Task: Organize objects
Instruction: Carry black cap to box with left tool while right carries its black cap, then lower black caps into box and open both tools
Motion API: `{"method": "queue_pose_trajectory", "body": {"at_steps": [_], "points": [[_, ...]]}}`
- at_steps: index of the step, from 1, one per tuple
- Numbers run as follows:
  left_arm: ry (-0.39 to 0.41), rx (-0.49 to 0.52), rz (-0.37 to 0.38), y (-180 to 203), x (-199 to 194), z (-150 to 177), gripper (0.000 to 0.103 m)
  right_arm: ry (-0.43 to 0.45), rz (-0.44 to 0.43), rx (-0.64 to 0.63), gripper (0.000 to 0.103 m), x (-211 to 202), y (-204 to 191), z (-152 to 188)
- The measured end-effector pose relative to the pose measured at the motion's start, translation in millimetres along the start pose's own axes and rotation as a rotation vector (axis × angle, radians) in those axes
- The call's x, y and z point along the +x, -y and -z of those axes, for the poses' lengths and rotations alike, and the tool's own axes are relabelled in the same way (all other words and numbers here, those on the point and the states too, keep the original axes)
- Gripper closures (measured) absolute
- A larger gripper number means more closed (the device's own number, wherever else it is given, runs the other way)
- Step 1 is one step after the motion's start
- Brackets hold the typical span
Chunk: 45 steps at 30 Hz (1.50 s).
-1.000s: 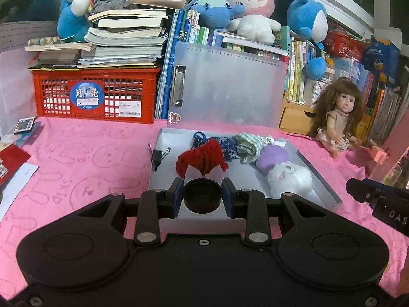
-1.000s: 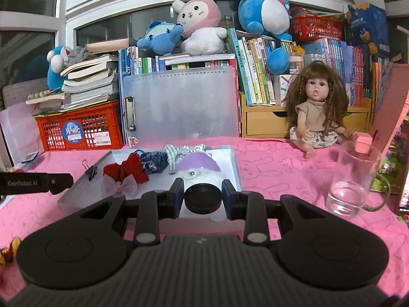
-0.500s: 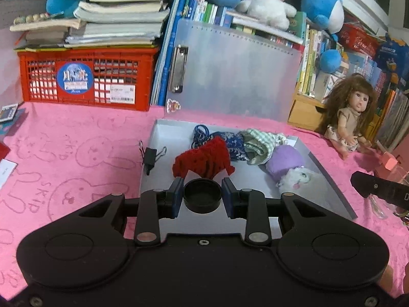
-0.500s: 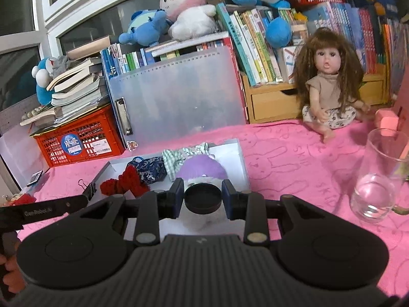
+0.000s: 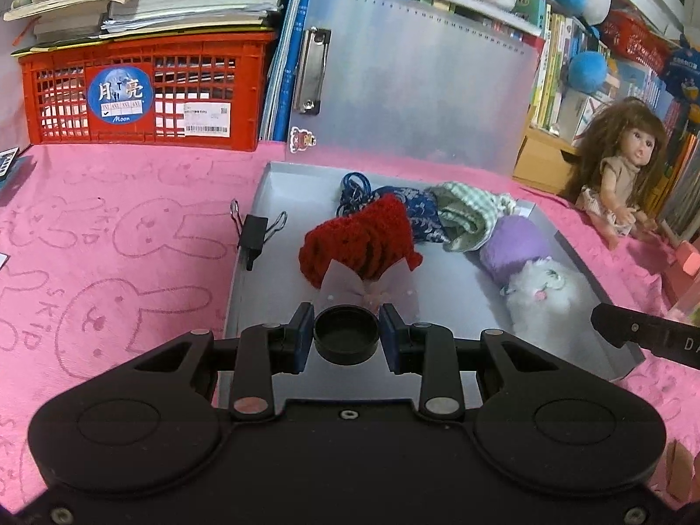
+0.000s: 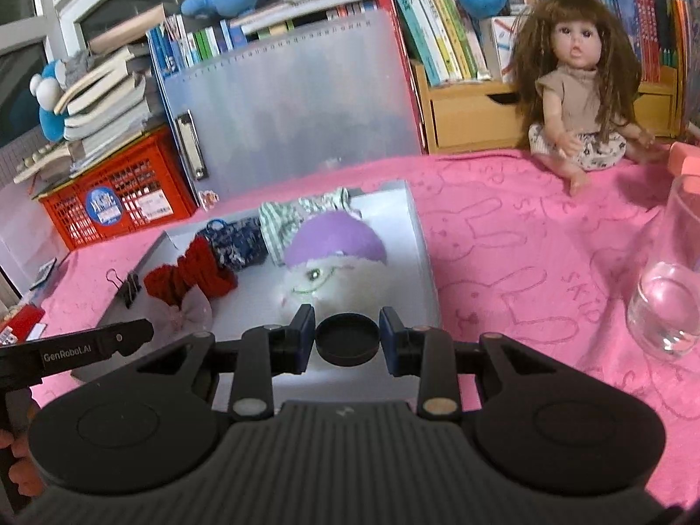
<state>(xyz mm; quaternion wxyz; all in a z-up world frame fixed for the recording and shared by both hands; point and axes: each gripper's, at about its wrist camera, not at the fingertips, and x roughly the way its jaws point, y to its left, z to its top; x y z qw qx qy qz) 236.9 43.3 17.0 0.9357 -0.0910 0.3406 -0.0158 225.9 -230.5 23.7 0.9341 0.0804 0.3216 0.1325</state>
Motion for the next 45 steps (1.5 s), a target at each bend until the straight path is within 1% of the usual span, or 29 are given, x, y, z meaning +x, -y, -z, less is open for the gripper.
{"method": "queue_pose_trajectory", "body": {"at_steps": [10,18,23,26,30,34,35,38,39,41,45], "points": [[-0.023,0.025,-0.021,4.3,17.6,-2.1,0.072,-0.072,0.018,-0.024,0.067,21.2,-4.7,0.9],[-0.01,0.026,-0.032,8.3,29.1,-7.4,0.072,-0.083,0.018,-0.004,0.067,37.3,-6.7,-8.1],[-0.016,0.018,-0.035,10.3,37.0,-7.3,0.072,-0.087,0.015,0.011,0.066,45.4,-7.6,-11.1],[-0.01,0.04,-0.04,13.0,37.3,-5.5,0.072,-0.105,0.015,0.031,0.066,45.5,-7.6,-9.2],[-0.006,0.055,-0.041,14.3,37.4,-4.2,0.072,-0.117,0.038,-0.024,0.066,46.3,-13.2,-3.4],[-0.007,0.058,-0.037,14.0,35.9,-3.3,0.072,-0.124,0.043,-0.031,0.066,46.4,-14.9,-2.8],[-0.008,0.06,-0.037,14.3,35.6,-3.1,0.072,-0.125,0.043,-0.033,0.064,46.3,-15.0,-2.9],[-0.01,0.066,-0.033,14.7,35.0,-3.1,0.072,-0.123,0.041,-0.035,0.062,45.7,-14.7,-2.2],[-0.009,0.069,-0.033,15.4,34.4,-3.1,0.072,-0.123,0.039,-0.031,0.06,45.6,-14.8,-2.4],[-0.01,0.068,-0.027,16.4,32.5,-3.3,0.068,-0.119,0.023,-0.02,0.046,43.5,-14.4,-2.6],[0.014,0.059,0.003,18.0,20.7,-4.1,0.059,-0.098,0.021,-0.031,0.042,35.7,-16.4,-4.2]]}}
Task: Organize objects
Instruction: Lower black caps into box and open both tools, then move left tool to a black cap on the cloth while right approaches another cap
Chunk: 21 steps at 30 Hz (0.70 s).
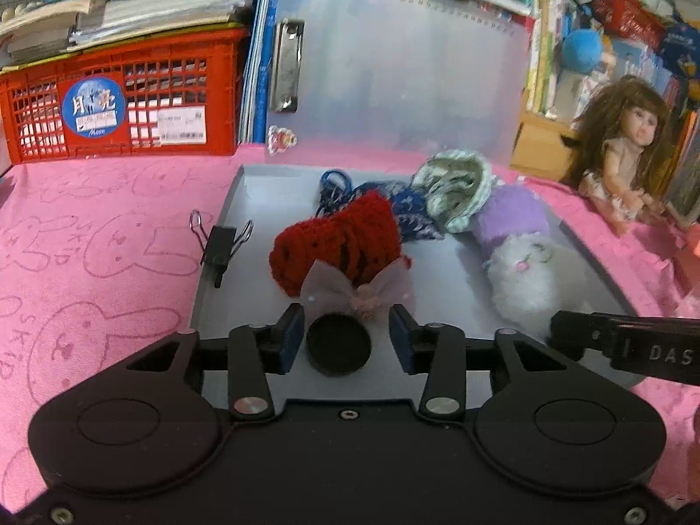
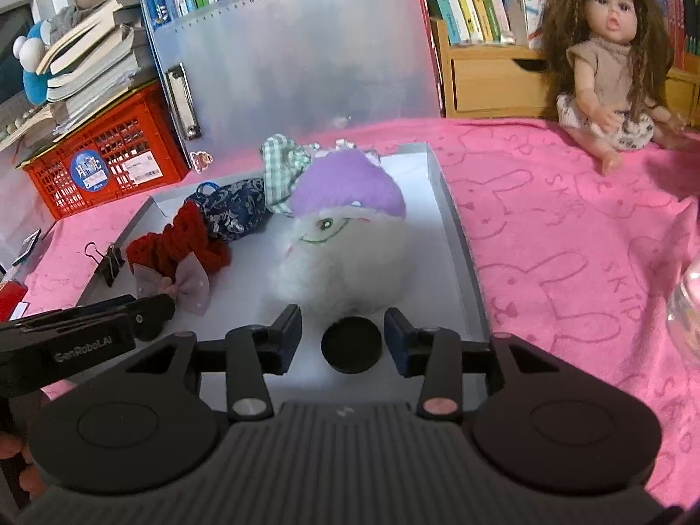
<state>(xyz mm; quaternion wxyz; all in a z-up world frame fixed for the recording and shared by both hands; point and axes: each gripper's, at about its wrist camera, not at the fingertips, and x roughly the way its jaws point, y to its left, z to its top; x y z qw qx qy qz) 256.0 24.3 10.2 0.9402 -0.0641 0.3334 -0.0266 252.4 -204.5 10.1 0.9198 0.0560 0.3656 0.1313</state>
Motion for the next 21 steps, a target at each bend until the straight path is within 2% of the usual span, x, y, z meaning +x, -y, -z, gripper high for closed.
{"method": "queue_pose_trajectory", "body": {"at_steps": [9,21], "points": [[0.052,0.029,0.027,5.2,-35.7,1.5,0.045,0.06,-0.022,-0.06,0.035,-29.1,-5.8,6.9],[0.072,0.07,0.039,0.8,-77.8,26.3,0.037,0.134,-0.097,-0.143,0.029,-70.7,-18.3,29.5]]}}
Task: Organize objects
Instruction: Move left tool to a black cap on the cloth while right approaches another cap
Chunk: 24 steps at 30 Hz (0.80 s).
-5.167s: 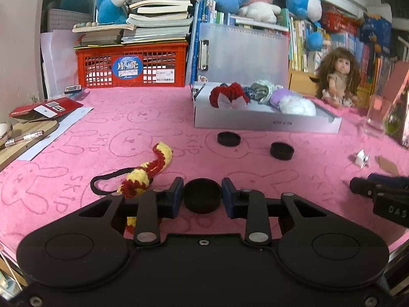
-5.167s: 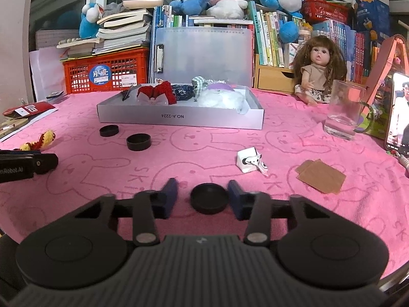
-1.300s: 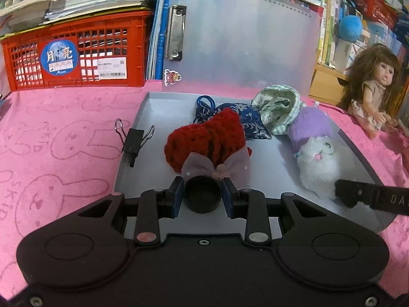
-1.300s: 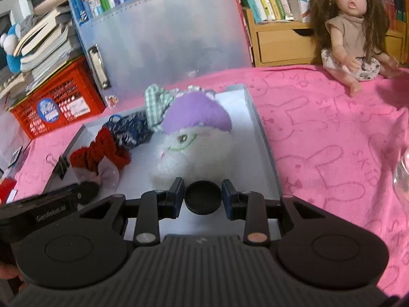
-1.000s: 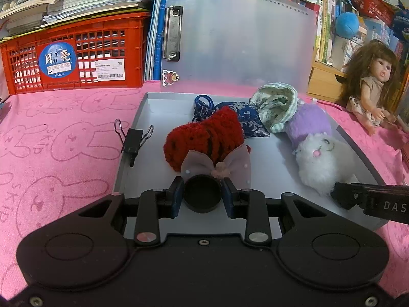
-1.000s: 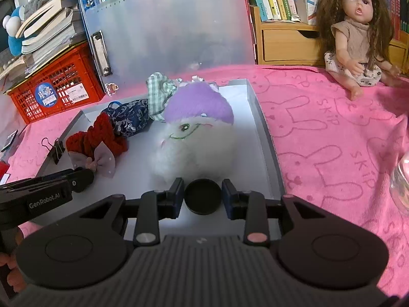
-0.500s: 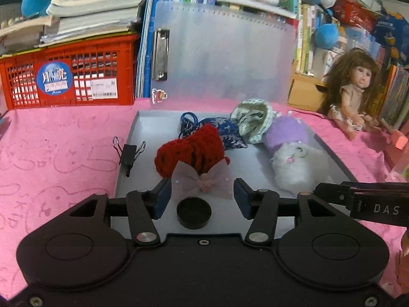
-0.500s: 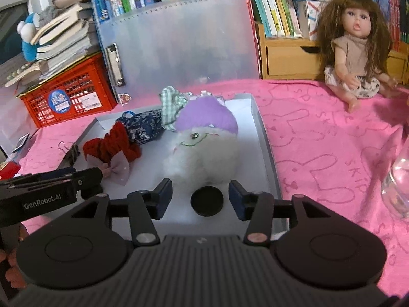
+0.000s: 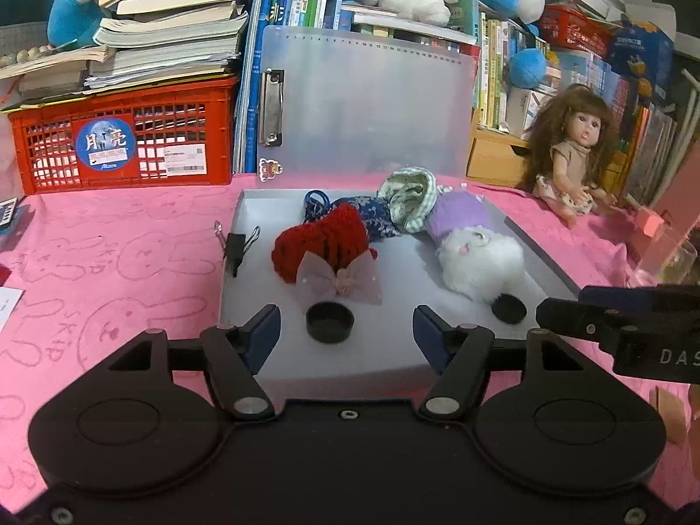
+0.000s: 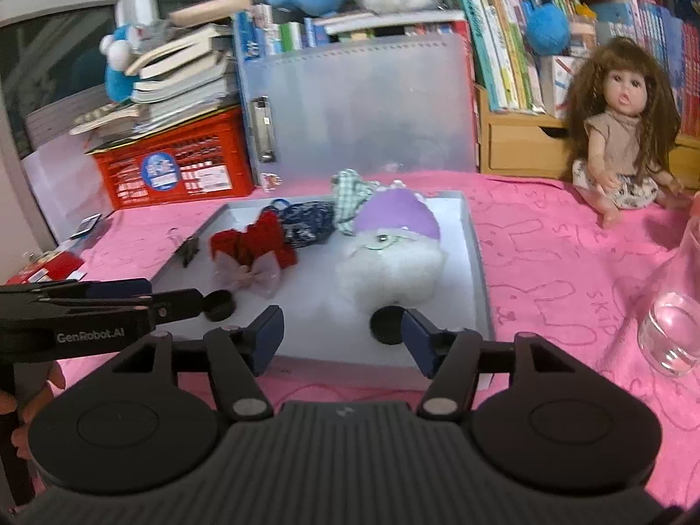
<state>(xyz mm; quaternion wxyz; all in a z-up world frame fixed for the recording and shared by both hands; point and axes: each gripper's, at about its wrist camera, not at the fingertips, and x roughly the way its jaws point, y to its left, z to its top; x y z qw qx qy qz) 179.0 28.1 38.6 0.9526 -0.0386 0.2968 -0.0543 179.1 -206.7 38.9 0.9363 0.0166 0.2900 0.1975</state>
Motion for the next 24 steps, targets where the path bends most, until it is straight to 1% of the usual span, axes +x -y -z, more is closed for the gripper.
{"method": "queue_pose_trajectory", "body": {"at_steps": [3,7,14,18,24], "points": [[0.008,0.004,-0.005,-2.3,-10.7,7.8,0.035,0.014,-0.021,-0.036,0.027,-8.5,-7.8,7.1],[-0.003,-0.01,0.008,-6.0,-21.6,19.0,0.034,0.024,-0.026,-0.096,0.026,-15.6,-20.4,17.5],[-0.013,-0.006,0.006,-8.6,-33.1,34.9,0.031,0.017,-0.105,-0.152,0.021,-24.1,-37.1,37.7],[-0.031,0.002,0.011,-8.7,-35.6,42.4,0.03,-0.009,-0.12,-0.191,0.021,-22.2,-46.1,50.9],[-0.059,0.013,0.001,-8.5,-33.2,50.2,0.026,-0.049,-0.147,-0.212,0.021,-16.0,-53.3,63.1]]}}
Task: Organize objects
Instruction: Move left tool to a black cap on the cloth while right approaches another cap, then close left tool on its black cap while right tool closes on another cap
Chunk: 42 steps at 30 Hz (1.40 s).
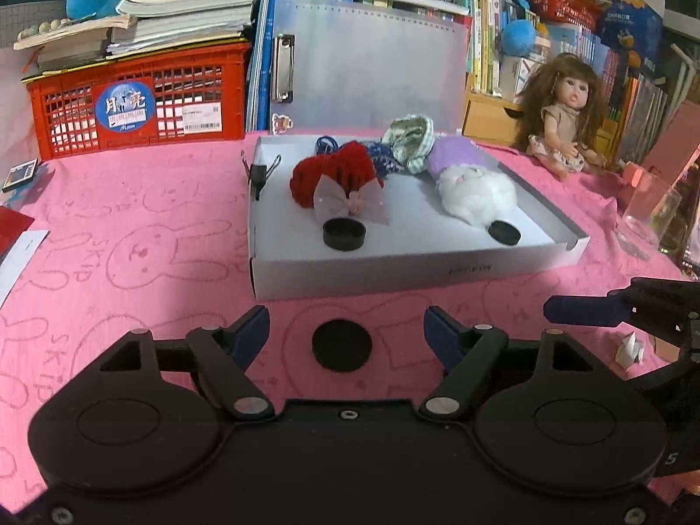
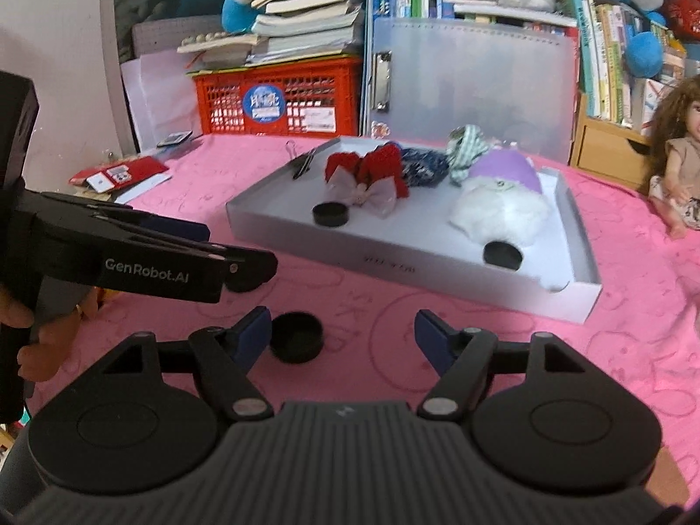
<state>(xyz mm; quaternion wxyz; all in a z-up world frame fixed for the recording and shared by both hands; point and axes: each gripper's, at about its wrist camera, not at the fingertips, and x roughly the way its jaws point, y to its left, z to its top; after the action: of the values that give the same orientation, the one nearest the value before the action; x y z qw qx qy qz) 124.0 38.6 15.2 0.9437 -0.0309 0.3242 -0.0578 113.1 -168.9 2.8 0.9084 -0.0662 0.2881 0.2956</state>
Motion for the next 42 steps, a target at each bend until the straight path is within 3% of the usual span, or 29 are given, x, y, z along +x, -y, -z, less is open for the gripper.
{"method": "queue_pose_trajectory", "body": {"at_steps": [23,34,42], "points": [[-0.026,-0.026,0.01,-2.9,8.6,9.0,0.037,-0.04,-0.033,-0.016,0.021,15.8,-12.1,6.3],[-0.023,-0.014,-0.001,-1.5,7.3,9.9,0.057,-0.035,-0.035,0.0,0.021,14.9,-10.9,6.4],[-0.021,-0.012,-0.005,0.3,6.4,10.4,0.073,-0.03,-0.036,-0.005,0.032,13.4,-12.2,6.9]]}}
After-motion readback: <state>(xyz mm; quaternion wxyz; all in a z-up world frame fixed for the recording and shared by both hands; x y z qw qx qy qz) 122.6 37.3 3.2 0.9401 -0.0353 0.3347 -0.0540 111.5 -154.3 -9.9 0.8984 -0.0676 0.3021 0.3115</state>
